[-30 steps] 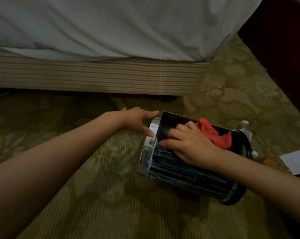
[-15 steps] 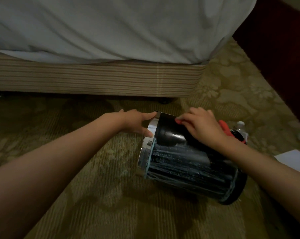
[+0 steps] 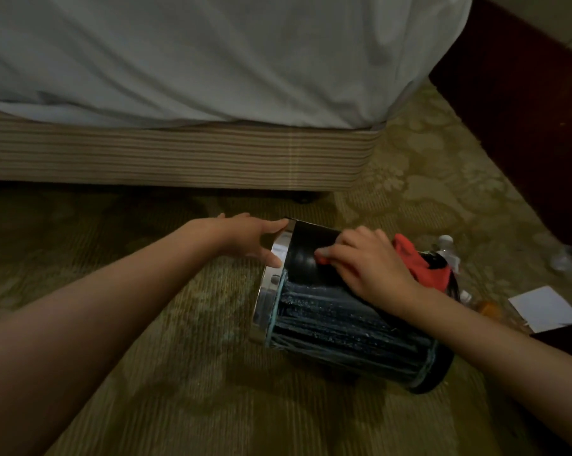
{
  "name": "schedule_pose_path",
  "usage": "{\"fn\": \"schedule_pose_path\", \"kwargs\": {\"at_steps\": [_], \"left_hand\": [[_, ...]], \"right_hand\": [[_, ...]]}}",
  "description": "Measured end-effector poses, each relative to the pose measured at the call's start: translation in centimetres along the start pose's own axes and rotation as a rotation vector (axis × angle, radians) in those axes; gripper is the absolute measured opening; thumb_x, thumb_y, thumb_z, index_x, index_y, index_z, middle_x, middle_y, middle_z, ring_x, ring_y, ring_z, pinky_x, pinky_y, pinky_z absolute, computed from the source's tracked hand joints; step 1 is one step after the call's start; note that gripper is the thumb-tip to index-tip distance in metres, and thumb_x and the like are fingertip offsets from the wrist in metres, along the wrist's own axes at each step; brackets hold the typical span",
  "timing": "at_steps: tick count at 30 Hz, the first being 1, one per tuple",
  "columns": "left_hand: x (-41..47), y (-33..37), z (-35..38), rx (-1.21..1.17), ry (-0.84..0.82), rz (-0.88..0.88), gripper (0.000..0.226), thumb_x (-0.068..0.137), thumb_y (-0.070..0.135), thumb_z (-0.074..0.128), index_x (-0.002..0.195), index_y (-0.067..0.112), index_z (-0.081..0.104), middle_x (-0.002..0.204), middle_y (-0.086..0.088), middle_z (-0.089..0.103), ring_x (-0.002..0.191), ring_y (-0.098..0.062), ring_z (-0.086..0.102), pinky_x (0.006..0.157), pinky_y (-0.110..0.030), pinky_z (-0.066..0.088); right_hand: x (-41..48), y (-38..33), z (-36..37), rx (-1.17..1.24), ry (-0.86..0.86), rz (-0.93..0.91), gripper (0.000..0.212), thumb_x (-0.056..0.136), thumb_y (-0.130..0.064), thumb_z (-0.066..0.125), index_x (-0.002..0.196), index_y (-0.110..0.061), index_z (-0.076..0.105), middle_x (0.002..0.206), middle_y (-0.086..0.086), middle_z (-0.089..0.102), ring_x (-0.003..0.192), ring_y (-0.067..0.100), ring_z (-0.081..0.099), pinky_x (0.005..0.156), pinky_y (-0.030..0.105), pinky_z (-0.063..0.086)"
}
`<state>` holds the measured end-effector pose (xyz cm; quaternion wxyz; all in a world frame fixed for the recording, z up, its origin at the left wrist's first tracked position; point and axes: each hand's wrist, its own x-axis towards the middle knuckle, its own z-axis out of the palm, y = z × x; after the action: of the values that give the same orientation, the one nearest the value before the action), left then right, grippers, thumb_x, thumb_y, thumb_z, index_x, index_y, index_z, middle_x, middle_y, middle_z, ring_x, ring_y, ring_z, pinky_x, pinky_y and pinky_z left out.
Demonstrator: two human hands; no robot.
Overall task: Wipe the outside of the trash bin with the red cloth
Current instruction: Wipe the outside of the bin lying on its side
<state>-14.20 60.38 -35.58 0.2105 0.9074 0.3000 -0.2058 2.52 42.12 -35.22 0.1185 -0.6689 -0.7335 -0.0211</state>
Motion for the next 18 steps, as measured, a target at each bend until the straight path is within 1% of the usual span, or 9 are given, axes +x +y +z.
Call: {"fn": "schedule_pose_path", "kwargs": {"at_steps": [2,3,6,7,8,12,13,16,18], "left_hand": [[-0.1,0.0,0.1,-0.007,0.006,-0.001,0.087,0.076,0.063,0.056,0.141,0.051,-0.001,0.155,0.005,0.017,0.144,-0.024,0.002,0.110,-0.059,-0.001],[-0.1,0.1,0.0,-0.004,0.002,-0.001,0.087,0.077,0.062,0.056,0.141,0.050,-0.001,0.155,0.004,0.017,0.144,-0.024,0.003,0.110,-0.058,0.000],[-0.3,0.7,-0.7,-0.005,-0.044,-0.018,0.086,0.080,0.060,0.056,0.143,0.048,-0.002,0.155,0.001,0.018,0.144,-0.026,0.004,0.111,-0.058,0.002],[-0.4,0.8,-0.9,-0.001,-0.056,-0.021,0.087,0.080,0.059,0.056,0.143,0.047,-0.002,0.155,0.001,0.017,0.144,-0.026,0.004,0.111,-0.058,0.002],[-0.5,0.9,-0.9,-0.005,-0.066,-0.023,0.088,0.079,0.059,0.057,0.143,0.047,-0.002,0.155,0.000,0.017,0.144,-0.027,0.004,0.111,-0.058,0.003],[-1.0,0.8,-0.6,-0.203,-0.112,-0.024,0.091,0.080,0.047,0.064,0.144,0.046,-0.001,0.156,-0.004,0.016,0.142,-0.029,0.015,0.113,-0.049,0.016],[-1.0,0.8,-0.6,-0.220,-0.114,-0.018,0.090,0.081,0.045,0.064,0.144,0.044,-0.001,0.156,-0.004,0.016,0.142,-0.028,0.017,0.113,-0.047,0.018],[-0.8,1.0,-1.1,-0.213,-0.155,-0.018,0.092,0.082,0.047,0.063,0.144,0.044,-0.005,0.157,-0.001,0.013,0.143,-0.027,0.014,0.115,-0.048,0.017],[-0.8,1.0,-1.5,-0.186,-0.213,-0.034,0.097,0.079,0.048,0.065,0.142,0.048,-0.008,0.157,-0.001,0.009,0.143,-0.028,0.011,0.114,-0.050,0.017]], "right_hand": [[-0.9,-0.4,-0.1,-0.026,-0.074,-0.194,0.024,0.088,-0.025,0.051,0.109,-0.027,0.064,0.089,-0.005,0.055,0.080,0.014,0.047,0.065,0.029,0.029],[-0.5,-0.1,-0.2,-0.021,-0.105,-0.181,0.025,0.089,-0.026,0.051,0.110,-0.028,0.064,0.090,-0.004,0.056,0.081,0.015,0.048,0.065,0.029,0.030],[2.5,0.5,-0.2,0.006,-0.052,0.167,0.026,0.094,-0.028,0.050,0.115,-0.032,0.063,0.097,-0.003,0.055,0.095,0.020,0.049,0.073,0.032,0.031],[3.2,0.5,0.1,-0.025,-0.028,0.212,0.027,0.095,-0.028,0.048,0.117,-0.032,0.061,0.100,-0.003,0.054,0.098,0.020,0.047,0.076,0.033,0.030],[3.6,0.0,0.2,-0.037,-0.023,0.186,0.027,0.094,-0.027,0.048,0.117,-0.031,0.061,0.101,-0.003,0.055,0.098,0.020,0.047,0.077,0.033,0.031],[2.3,-2.5,0.3,0.052,-0.096,-0.208,0.023,0.086,-0.020,0.062,0.107,-0.025,0.067,0.091,-0.002,0.057,0.083,0.018,0.051,0.067,0.033,0.035],[2.6,-2.2,0.2,0.033,-0.117,-0.207,0.023,0.087,-0.021,0.060,0.109,-0.024,0.066,0.093,-0.002,0.057,0.085,0.018,0.050,0.068,0.033,0.035],[4.9,-0.8,0.0,0.044,-0.079,0.070,0.027,0.095,-0.027,0.046,0.118,-0.028,0.061,0.104,-0.002,0.054,0.100,0.019,0.047,0.079,0.034,0.034],[5.7,-0.3,0.3,-0.025,-0.054,0.147,0.029,0.096,-0.028,0.042,0.120,-0.029,0.058,0.108,-0.003,0.052,0.104,0.018,0.045,0.083,0.034,0.033]]}}
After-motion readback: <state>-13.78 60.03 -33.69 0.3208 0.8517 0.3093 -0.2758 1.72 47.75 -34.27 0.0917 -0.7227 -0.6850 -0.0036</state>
